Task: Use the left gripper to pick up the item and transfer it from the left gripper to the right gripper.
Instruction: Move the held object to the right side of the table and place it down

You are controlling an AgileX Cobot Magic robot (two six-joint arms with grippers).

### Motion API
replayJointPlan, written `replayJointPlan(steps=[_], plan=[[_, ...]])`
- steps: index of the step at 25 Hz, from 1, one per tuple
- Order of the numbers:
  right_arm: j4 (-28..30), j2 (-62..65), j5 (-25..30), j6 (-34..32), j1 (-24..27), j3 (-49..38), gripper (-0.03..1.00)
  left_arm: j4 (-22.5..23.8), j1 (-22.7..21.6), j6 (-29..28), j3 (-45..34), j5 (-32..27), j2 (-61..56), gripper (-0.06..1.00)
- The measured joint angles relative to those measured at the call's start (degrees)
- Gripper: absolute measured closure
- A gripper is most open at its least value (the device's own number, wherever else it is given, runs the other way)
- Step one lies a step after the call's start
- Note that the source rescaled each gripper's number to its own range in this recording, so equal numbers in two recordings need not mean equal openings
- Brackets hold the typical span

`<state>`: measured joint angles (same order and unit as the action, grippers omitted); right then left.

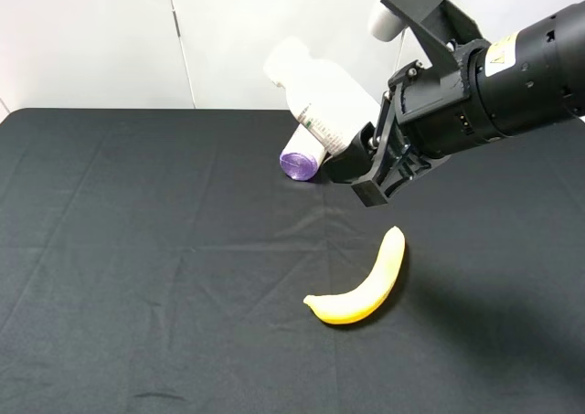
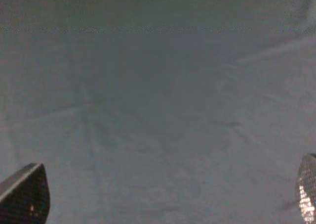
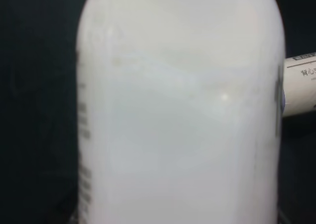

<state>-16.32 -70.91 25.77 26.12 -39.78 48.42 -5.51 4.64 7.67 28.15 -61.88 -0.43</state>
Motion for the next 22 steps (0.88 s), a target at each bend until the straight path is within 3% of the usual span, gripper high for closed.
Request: replayJointPlan(steps=[3, 8, 14, 19, 22], plan=[[0.0, 0.0, 0.0, -0.12, 0.0, 0.0, 0.91, 3.66, 0.0, -3.7, -0.26, 0.69, 0.0, -0.06], [0.02, 0.0, 0.0, -1.11, 0.0, 0.0, 0.91, 4.55, 0.0, -5.6, -0.26, 0.73, 0.0, -0.06], [4.19, 0.0, 0.59, -9.27, 0.26, 0.0, 0.91, 4.68, 0.0, -5.64, -0.26, 0.92, 0.0, -0.06], [8.85, 0.0, 5.96, -17.82, 6.13, 0.0, 0.91, 4.7, 0.0, -5.66, -0.26, 0.92, 0.0, -0.06], [10.13, 0.0, 9.49, -19.26, 11.69, 0.0, 0.91, 4.7, 0.0, -5.66, -0.26, 0.92, 0.0, -0.06]])
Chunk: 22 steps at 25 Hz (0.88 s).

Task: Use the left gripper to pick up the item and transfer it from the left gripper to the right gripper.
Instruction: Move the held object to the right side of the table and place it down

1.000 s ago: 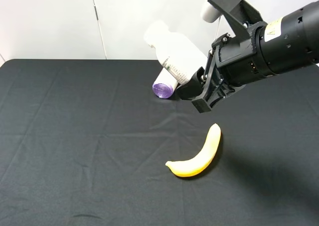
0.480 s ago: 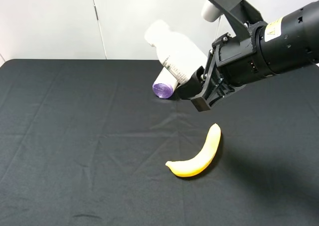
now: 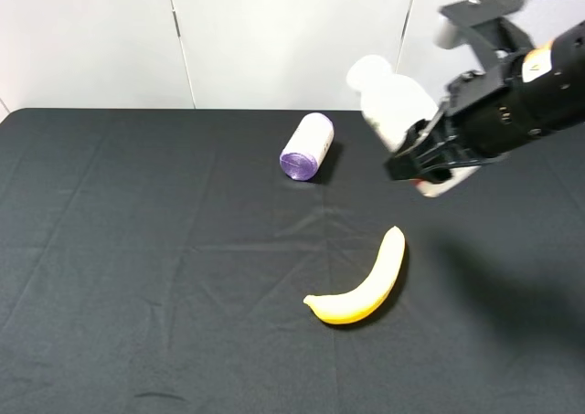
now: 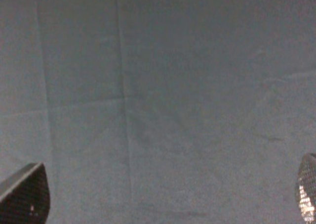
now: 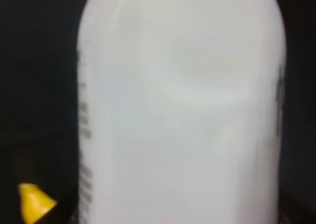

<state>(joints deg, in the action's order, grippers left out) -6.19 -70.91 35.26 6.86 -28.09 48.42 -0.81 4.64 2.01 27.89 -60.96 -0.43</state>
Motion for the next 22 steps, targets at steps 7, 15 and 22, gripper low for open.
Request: replayJointPlan(steps=[7, 15, 22], plan=[[0.5, -4.55, 3.19, 1.11, 13.42, 0.0, 0.91, 0.0, 0.0, -0.04, 0.0, 0.0, 0.0, -0.06], [-0.42, -15.81, -1.49, 3.52, 21.02, 0.0, 0.91, 0.0, 0.0, -0.06, 0.0, 0.0, 0.0, -0.06], [-1.04, -27.27, -7.15, 3.66, 21.41, 0.04, 0.91, 0.0, 0.0, -0.11, 0.0, 0.0, 0.0, -0.06]])
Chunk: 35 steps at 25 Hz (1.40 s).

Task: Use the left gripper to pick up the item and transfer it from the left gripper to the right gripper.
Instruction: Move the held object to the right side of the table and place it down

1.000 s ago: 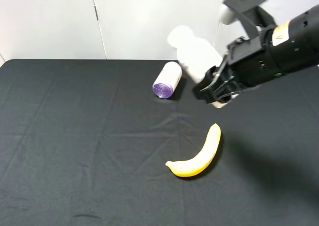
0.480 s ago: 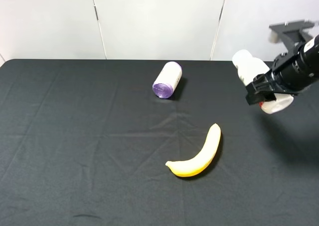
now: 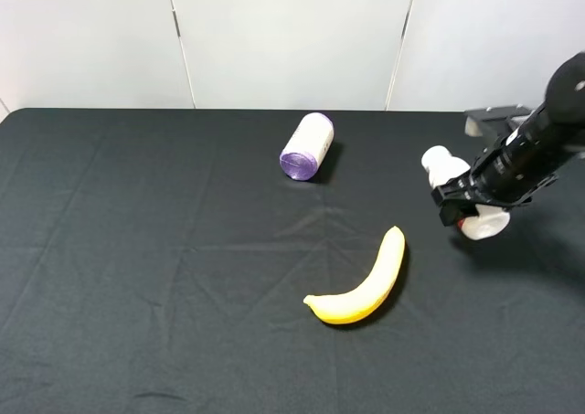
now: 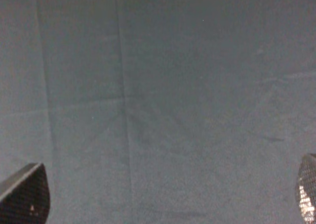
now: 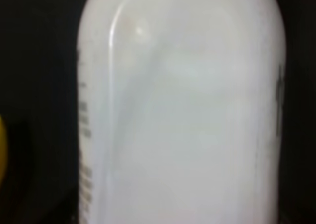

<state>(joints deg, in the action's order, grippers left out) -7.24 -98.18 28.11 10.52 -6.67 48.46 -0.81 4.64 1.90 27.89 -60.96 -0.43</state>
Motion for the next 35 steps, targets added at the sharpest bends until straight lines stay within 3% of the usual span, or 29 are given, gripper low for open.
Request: replayJointPlan(steps=[7, 18, 19, 20, 22, 23, 28, 35], plan=[[-0.15, -2.1, -3.47, 0.13, 0.0, 0.0, 0.91, 0.0, 0.0, 0.0, 0.0, 0.0, 0.0, -0.06], [1.16, -2.19, -3.35, 0.18, 0.0, 0.0, 0.91, 0.14, 0.0, 0.0, 0.0, 0.0, 0.0, -0.06], [1.22, -2.35, -3.35, 0.18, 0.0, 0.0, 0.73, 0.14, 0.0, 0.0, 0.0, 0.0, 0.0, -0.06], [1.25, -2.49, -3.61, 0.18, 0.0, 0.0, 0.42, 0.14, 0.0, 0.0, 0.0, 0.0, 0.0, -0.06], [1.29, -3.09, -3.73, 0.18, 0.0, 0.0, 0.14, 0.14, 0.0, 0.0, 0.0, 0.0, 0.0, -0.06], [1.29, -3.41, -3.73, 0.12, 0.0, 0.0, 0.07, 0.14, 0.0, 0.0, 0.0, 0.0, 0.0, -0.06], [1.29, -3.98, -3.6, 0.12, 0.0, 0.0, -0.03, 0.14, 0.0, 0.0, 0.0, 0.0, 0.0, -0.06], [1.29, -3.23, -2.64, 0.12, 0.0, 0.07, -0.03, 0.14, 0.0, 0.0, 0.0, 0.0, 0.0, -0.06]])
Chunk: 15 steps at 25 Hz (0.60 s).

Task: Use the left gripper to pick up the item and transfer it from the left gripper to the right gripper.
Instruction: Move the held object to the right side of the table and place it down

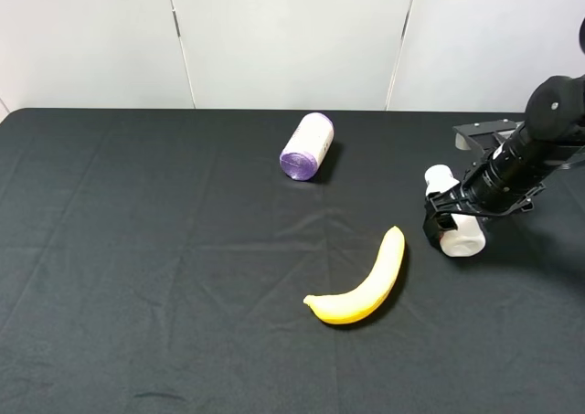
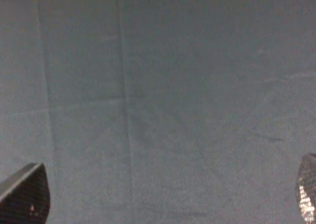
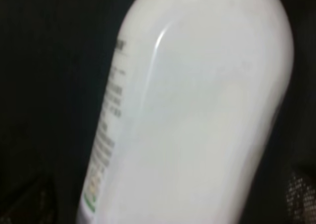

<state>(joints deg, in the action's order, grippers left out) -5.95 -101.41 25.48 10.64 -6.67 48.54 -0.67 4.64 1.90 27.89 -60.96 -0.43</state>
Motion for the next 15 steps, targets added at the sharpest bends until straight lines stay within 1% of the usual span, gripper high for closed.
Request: replayJointPlan(steps=[6, 10, 15], plan=[[0.0, 6.09, 5.9, -1.91, 0.0, 2.39, -0.03, 0.0, 0.0, 0.0, 0.0, 0.0, 0.0, -0.06], [0.0, 11.98, 12.01, -3.73, 0.0, 2.97, -0.03, 0.0, 0.0, 0.0, 0.0, 0.0, 0.0, -0.06], [0.0, 21.42, 21.68, -6.84, 0.0, 2.97, -0.03, 0.0, 0.0, 0.0, -0.07, 0.0, 0.0, -0.06]])
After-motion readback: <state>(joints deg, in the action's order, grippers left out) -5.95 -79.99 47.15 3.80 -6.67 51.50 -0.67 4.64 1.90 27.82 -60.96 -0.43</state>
